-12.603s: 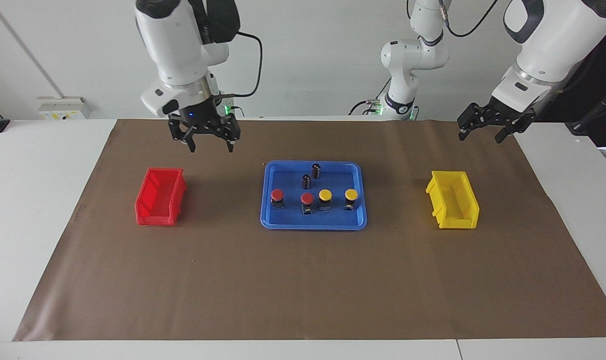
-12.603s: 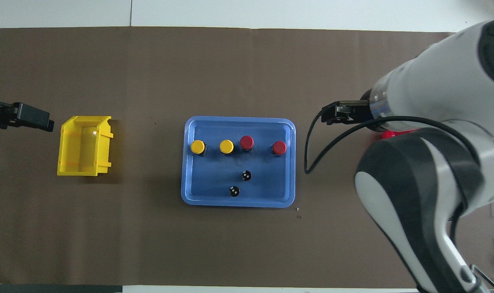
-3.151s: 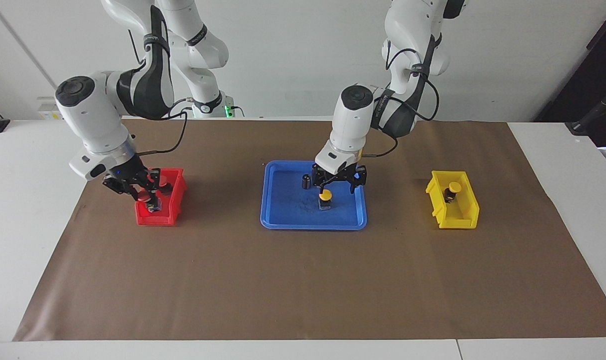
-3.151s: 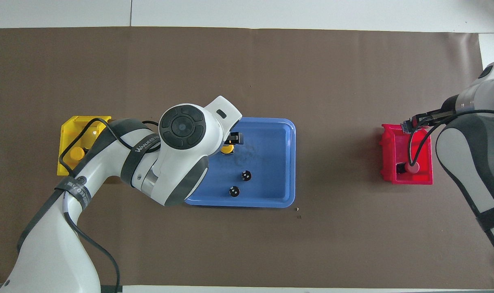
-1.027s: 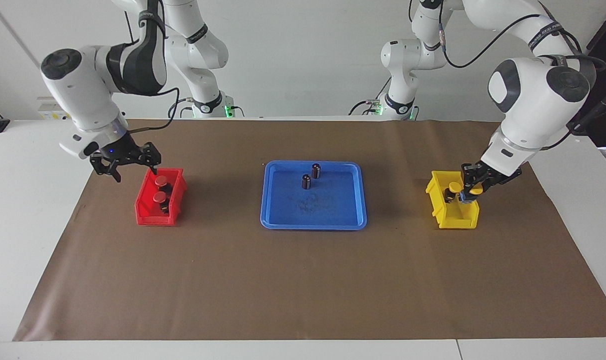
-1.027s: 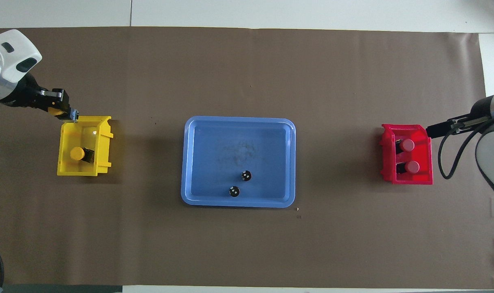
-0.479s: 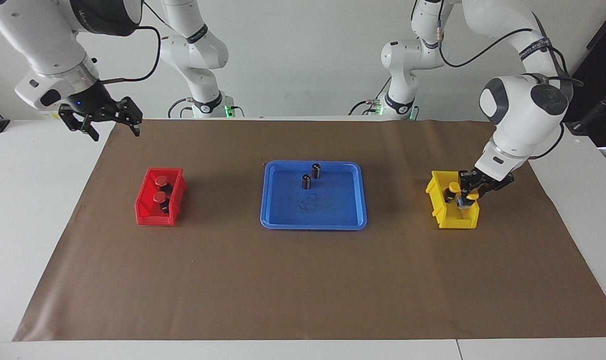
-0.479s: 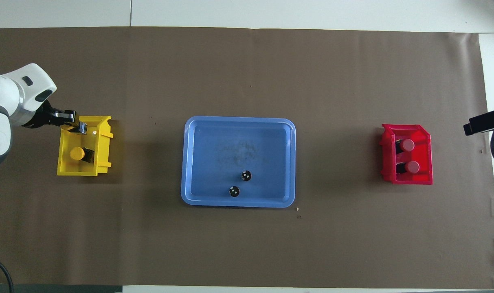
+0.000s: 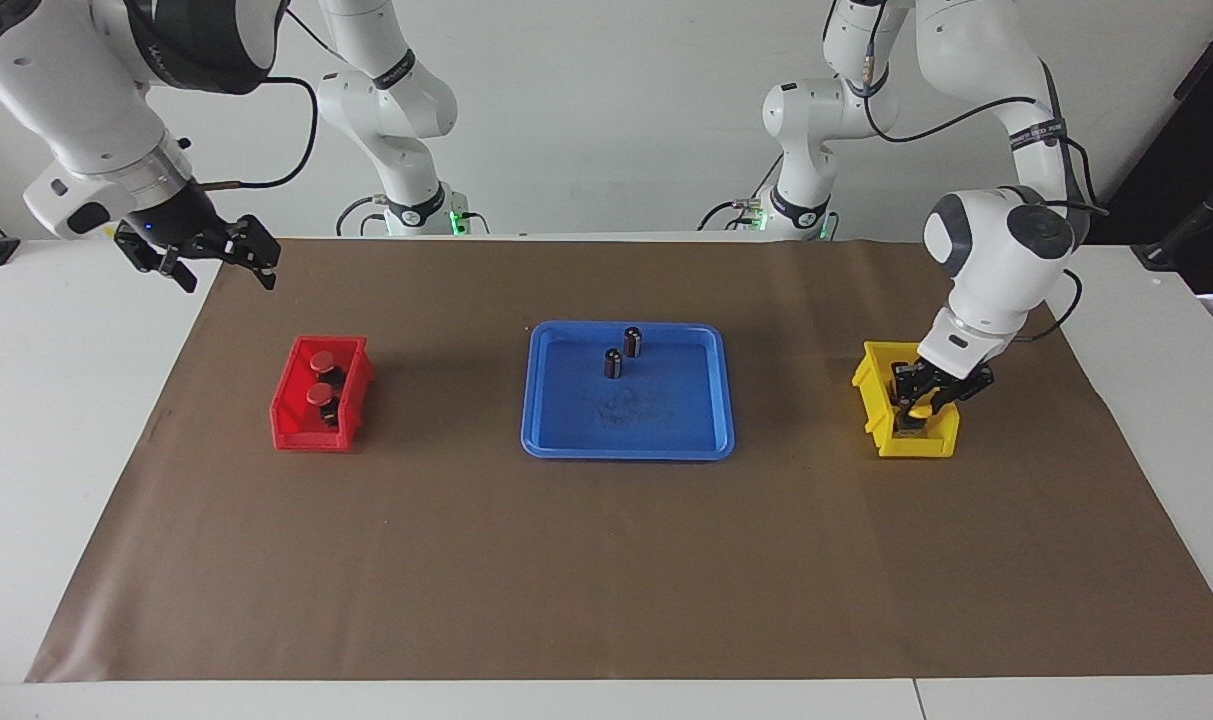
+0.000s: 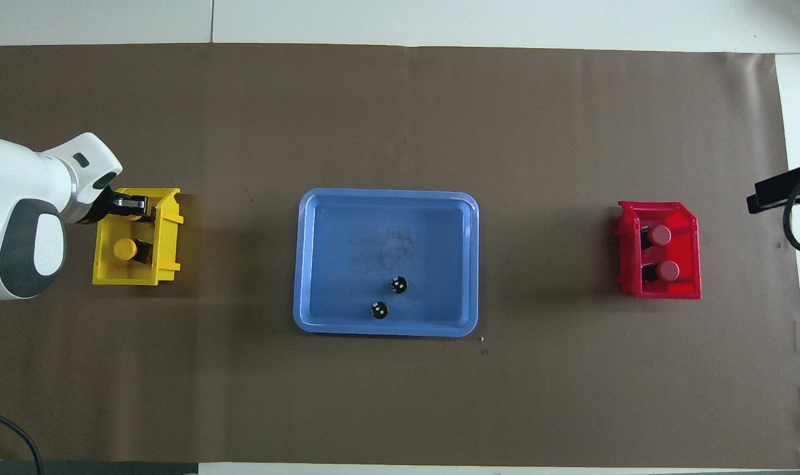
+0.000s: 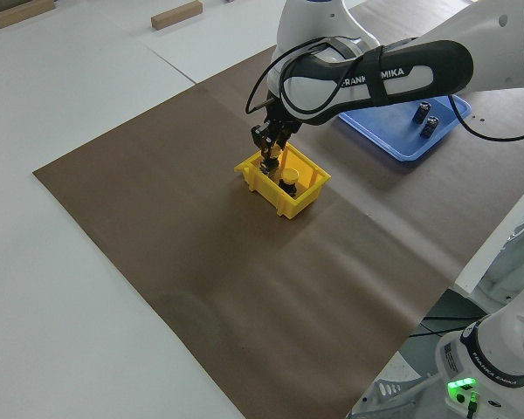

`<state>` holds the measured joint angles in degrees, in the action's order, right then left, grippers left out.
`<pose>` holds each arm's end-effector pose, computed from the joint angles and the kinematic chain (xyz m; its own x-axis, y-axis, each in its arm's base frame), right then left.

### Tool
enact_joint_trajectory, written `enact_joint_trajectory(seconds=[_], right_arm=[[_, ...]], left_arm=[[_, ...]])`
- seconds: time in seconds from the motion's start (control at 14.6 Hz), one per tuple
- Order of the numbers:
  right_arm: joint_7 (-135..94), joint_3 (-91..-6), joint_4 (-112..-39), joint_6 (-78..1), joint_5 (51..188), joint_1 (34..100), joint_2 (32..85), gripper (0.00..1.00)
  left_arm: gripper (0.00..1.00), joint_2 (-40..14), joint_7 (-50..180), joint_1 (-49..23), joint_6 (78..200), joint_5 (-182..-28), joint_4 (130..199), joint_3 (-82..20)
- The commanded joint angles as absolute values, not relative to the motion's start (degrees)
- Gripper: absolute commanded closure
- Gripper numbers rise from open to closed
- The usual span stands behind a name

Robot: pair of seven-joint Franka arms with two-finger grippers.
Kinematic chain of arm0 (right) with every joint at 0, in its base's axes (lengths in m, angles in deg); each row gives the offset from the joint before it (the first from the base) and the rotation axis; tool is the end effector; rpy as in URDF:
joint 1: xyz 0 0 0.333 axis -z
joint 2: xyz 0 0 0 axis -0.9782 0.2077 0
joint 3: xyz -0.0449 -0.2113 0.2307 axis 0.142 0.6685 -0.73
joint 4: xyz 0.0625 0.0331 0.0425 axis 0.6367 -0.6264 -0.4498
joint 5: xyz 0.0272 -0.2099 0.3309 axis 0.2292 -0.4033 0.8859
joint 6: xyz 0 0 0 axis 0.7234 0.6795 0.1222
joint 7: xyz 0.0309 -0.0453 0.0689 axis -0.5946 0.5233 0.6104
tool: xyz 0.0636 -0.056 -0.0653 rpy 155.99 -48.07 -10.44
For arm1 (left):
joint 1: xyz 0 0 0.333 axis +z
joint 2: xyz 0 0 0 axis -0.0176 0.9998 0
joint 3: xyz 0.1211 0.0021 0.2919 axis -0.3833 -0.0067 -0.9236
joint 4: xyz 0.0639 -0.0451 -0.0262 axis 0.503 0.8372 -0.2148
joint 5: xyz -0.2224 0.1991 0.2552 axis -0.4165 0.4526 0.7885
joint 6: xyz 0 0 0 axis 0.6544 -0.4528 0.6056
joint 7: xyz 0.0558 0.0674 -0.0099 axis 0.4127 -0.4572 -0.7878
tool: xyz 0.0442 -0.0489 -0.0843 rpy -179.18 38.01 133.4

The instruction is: Sort red and yellow buttons by color

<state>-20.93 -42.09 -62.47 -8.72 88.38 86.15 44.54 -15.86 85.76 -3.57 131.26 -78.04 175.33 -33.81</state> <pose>0.5522 -0.0708 0.6042 0.9972 0.0141 -0.0741 0.0140 -0.9999 -0.0024 0.5700 -0.0276 0.3723 0.9851 -0.1579 0.0680 -0.1563 -0.9873 -0.0281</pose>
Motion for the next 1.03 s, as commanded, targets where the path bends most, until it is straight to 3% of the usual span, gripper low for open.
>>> enact_joint_trajectory(seconds=[0.0,0.27,0.34,0.41,0.48,0.82,0.89,0.96], right_arm=[[-21.7,-42.3,-61.4,-8.9,88.2,86.4,44.9,0.00],[-21.8,-42.2,-61.1,-10.5,88.1,85.9,45.0,0.00],[-21.7,-42.2,-61.1,-10.6,88.1,86.1,45.0,0.00],[-21.8,-42.2,-61.1,-10.6,88.1,85.9,45.1,0.00],[-21.8,-42.2,-61.1,-10.6,88.1,85.8,45.1,0.00],[-21.9,-42.3,-61.1,-11.8,88.3,86.4,45.2,0.00],[-21.9,-42.3,-61.1,-11.9,88.3,86.4,45.2,0.00],[-22.0,-42.3,-61.1,-11.8,88.3,86.3,45.2,0.00]], left_arm=[[0.98,-15.8,87.6,-2.9,132.7,-78.3,176.2,-33.5],[0.95,-14.9,87.8,-2.9,133.1,-78.3,176.7,-33.5],[0.82,-14.5,87.8,-2.9,133.8,-78.2,176.8,-33.5],[0.58,-14.5,87.7,-2.9,133.8,-78.3,176.7,-33.5],[0.49,-14.4,87.5,-2.9,133.5,-78.2,176.3,-33.5],[0.48,-14.7,87.3,-2.9,125.5,-78.9,170.1,-33.5],[0.43,-14.8,87.3,-2.9,122.7,-79.4,167.9,-33.5],[0.28,-14.9,87.3,-3.1,119.2,-79.4,165.1,-33.5]])
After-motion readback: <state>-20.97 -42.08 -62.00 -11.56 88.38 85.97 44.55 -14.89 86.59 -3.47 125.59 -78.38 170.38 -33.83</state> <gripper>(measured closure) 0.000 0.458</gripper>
